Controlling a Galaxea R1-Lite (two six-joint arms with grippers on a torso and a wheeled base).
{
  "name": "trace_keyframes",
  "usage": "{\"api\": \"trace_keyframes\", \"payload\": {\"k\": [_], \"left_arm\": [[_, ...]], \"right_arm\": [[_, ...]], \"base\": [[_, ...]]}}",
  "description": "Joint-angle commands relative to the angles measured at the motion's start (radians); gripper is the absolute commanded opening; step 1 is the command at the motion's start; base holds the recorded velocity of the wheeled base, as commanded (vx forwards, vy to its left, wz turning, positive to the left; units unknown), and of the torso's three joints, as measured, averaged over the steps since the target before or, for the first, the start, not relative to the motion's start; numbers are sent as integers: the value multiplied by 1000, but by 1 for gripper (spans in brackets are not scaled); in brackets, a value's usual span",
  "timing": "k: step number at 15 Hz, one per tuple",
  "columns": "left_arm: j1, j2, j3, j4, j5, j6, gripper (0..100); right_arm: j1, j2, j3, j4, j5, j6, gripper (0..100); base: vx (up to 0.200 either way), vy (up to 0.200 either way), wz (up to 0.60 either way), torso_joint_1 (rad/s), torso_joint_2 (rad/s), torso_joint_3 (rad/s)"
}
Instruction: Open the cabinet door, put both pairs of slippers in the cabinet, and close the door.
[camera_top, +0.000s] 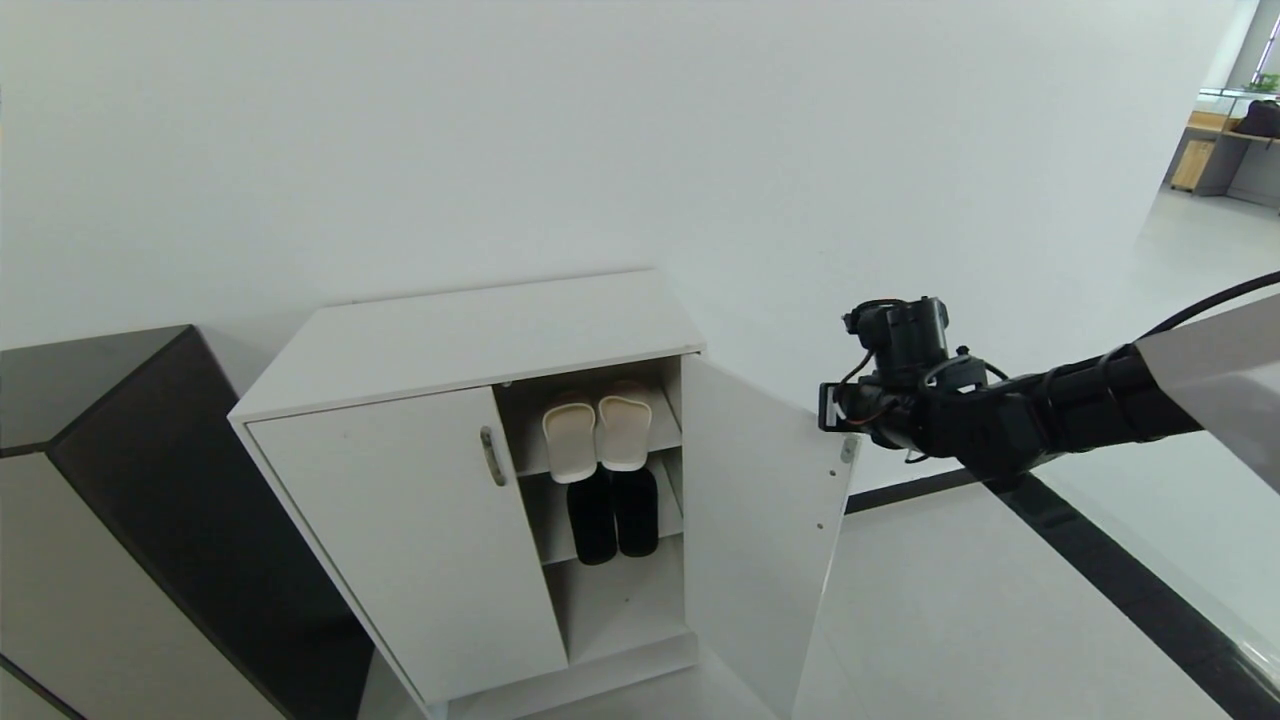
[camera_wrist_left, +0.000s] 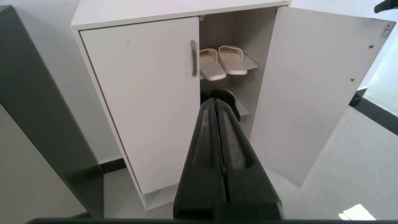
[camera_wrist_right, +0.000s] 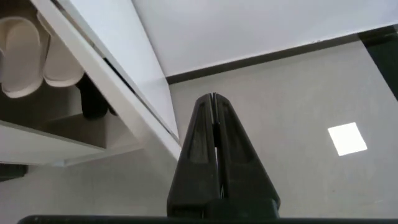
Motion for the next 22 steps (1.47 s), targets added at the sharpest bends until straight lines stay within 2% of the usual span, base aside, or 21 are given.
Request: {"api": "trace_keyframes", "payload": {"k": [1,10,13,15,17,22], "left_arm": [[0,0,0,0,0,0,0],[0,0,0,0,1,-2,0],[0,0,0,0,1,-2,0],[0,0,0,0,1,-2,0],[0,0,0,0,1,-2,0],[0,0,0,0,1,-2,0]], "right_arm": [[33,-6,22,-1,-3,1,0],[243,-151,126,-1,-5,27,0],[249,-162,157,-11,3,30,0],[246,-168,264,-148,57,2,0],[240,-174,342,-246,61,-47,0],[241,-174,361,-272,63,-50,0]], "base": [[0,0,0,0,0,0],[0,0,0,0,0,0],[0,0,0,0,0,0],[0,0,0,0,0,0],[0,0,0,0,0,0],[0,0,0,0,0,0]]}}
